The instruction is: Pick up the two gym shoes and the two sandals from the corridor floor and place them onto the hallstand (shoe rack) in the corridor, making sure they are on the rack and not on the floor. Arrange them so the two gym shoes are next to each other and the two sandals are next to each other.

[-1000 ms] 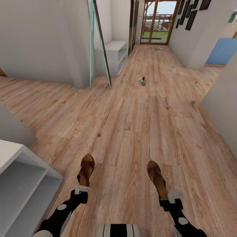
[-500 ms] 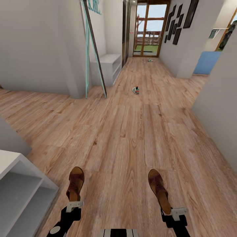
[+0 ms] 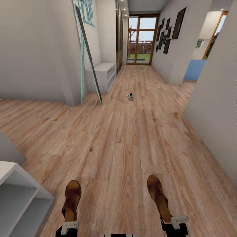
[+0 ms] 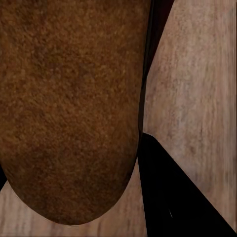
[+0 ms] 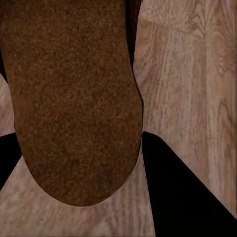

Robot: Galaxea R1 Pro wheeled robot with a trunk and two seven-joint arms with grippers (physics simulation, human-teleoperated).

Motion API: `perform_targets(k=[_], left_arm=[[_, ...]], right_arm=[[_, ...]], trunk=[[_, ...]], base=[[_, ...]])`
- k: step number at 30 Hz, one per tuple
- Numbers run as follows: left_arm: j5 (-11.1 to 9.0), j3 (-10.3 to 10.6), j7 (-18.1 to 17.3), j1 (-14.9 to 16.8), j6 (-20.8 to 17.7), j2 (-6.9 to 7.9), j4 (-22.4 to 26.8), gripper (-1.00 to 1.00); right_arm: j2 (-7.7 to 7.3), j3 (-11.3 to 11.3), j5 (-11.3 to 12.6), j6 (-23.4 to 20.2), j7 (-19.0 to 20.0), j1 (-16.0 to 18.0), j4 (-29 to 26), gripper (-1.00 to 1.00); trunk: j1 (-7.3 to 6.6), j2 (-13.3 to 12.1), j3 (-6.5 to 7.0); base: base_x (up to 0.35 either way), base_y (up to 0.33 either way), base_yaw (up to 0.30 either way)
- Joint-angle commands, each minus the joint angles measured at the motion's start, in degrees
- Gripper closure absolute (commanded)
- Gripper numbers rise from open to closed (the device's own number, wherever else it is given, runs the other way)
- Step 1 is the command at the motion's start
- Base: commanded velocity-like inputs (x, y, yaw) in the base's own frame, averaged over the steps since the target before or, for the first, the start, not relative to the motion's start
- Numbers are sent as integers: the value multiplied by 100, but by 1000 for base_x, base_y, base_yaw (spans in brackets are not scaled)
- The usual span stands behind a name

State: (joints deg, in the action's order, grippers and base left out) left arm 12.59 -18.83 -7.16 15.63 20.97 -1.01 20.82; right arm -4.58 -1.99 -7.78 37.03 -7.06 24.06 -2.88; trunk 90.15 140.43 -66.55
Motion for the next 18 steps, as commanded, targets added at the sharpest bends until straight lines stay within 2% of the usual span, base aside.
perform_targets(k=[1, 7, 15, 18], left_arm=[[74, -51, -33, 2, 17, -5, 1, 100], [77, -51, -34, 1, 16, -5, 1, 100], [79, -49, -37, -7, 24, -13, 34, 100], [79, -34, -39, -11, 66, -19, 49, 100]], right_arm=[[0, -21, -40, 6, -49, 3, 6, 100], [1, -21, -40, 6, -56, 3, 6, 100], [1, -21, -40, 6, -66, 3, 0, 100], [1, -18, -40, 6, -68, 3, -2, 100]], trunk=[[-23, -40, 23], [-155, -281, 183], [-155, -281, 227], [-155, -281, 229]], base=[[0, 0, -119], [0, 0, -119], [-4, -1, -76], [-150, -80, -8]])
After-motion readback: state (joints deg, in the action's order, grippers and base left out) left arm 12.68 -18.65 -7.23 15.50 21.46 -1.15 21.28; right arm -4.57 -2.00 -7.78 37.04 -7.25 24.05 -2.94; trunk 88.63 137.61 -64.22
